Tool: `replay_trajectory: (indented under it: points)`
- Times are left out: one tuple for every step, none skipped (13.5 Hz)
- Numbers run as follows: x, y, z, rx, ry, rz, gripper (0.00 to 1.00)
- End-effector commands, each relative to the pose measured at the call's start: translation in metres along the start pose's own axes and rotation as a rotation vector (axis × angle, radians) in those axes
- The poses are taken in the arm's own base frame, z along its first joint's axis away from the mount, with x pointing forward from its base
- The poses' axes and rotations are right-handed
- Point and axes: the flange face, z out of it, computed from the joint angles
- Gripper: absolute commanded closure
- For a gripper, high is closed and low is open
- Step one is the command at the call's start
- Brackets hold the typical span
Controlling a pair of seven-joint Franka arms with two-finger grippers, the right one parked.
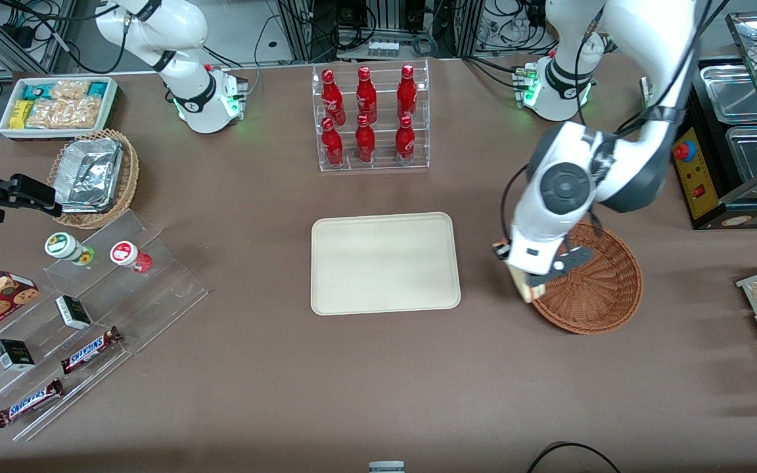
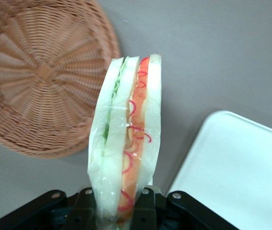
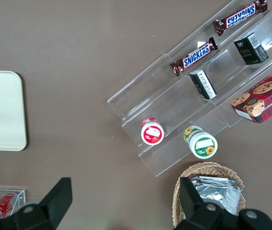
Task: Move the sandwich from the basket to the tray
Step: 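Lift the sandwich and carry it with the left gripper over the tray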
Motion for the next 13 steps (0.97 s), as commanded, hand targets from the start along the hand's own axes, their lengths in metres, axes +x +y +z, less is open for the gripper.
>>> replay_trajectory:
  points:
    - [-0.016, 0.05, 0.004, 0.0, 0.003, 0.115, 1.0]
    - [-0.028, 0.07, 0.007, -0.006, 0.004, 0.155, 1.0]
    - [-0.037, 0.089, 0.01, -0.013, 0.004, 0.196, 1.0]
    - [-0.044, 0.105, 0.013, -0.021, 0.004, 0.227, 1.0]
    - [-0.051, 0.12, 0.018, -0.025, 0.001, 0.247, 1.0]
    - [-0.059, 0.134, 0.024, -0.029, -0.003, 0.264, 1.0]
    - [-0.068, 0.149, 0.026, -0.038, -0.002, 0.282, 1.0]
    - [-0.071, 0.157, 0.029, -0.041, -0.003, 0.292, 1.0]
    - [-0.073, 0.163, 0.032, -0.042, -0.005, 0.299, 1.0]
    - [-0.078, 0.171, 0.034, -0.049, -0.003, 0.309, 1.0]
    - [-0.081, 0.177, 0.038, -0.05, -0.007, 0.316, 1.0]
    - [-0.086, 0.184, 0.041, -0.052, -0.008, 0.324, 1.0]
    - [-0.09, 0.189, 0.046, -0.049, -0.009, 0.334, 1.0]
